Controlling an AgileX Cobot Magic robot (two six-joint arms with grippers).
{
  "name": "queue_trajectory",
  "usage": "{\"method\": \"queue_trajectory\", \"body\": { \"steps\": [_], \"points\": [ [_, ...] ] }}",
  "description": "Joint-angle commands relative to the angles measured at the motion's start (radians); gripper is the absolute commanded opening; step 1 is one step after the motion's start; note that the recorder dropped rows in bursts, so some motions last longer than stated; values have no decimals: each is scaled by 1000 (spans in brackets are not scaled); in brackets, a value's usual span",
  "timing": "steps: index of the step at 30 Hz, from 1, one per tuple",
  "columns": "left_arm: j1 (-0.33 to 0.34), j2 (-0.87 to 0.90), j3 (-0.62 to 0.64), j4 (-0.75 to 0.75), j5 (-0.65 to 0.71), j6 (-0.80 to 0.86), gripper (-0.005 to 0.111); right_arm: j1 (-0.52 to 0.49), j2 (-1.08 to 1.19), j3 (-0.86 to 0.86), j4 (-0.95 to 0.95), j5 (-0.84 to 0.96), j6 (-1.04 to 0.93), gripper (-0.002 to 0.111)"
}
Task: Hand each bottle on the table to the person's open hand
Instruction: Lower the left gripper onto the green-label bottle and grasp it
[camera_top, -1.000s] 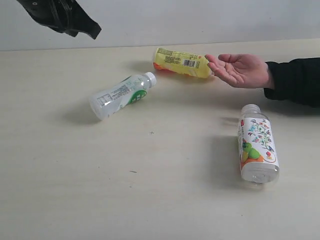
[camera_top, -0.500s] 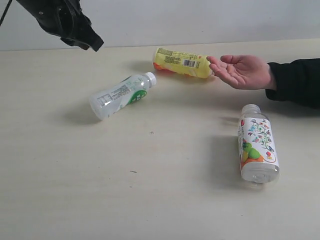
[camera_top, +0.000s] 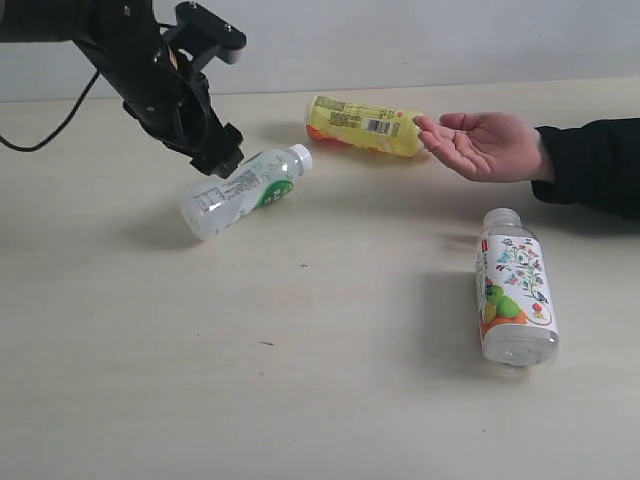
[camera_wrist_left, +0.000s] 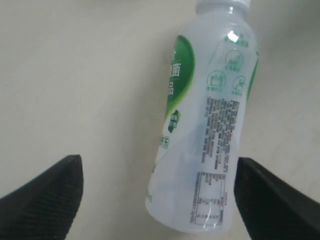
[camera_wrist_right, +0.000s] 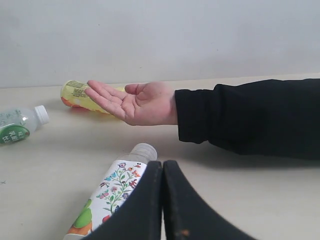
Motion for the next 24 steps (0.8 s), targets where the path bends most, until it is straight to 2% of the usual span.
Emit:
{"method": "queue_trajectory", "body": {
  "steps": [1, 10, 24],
  "points": [
    [-3, 49, -15, -14, -23, 14, 79, -5, -5, 3, 0, -8, -5, 0],
    [-3, 125, -22, -34, -106, 25, 79, -5, -5, 3, 0, -8, -5, 0],
    [-3, 178, -22, -36, -112, 25, 74, -5, -5, 3, 0, -8, -5, 0]
  ]
}}
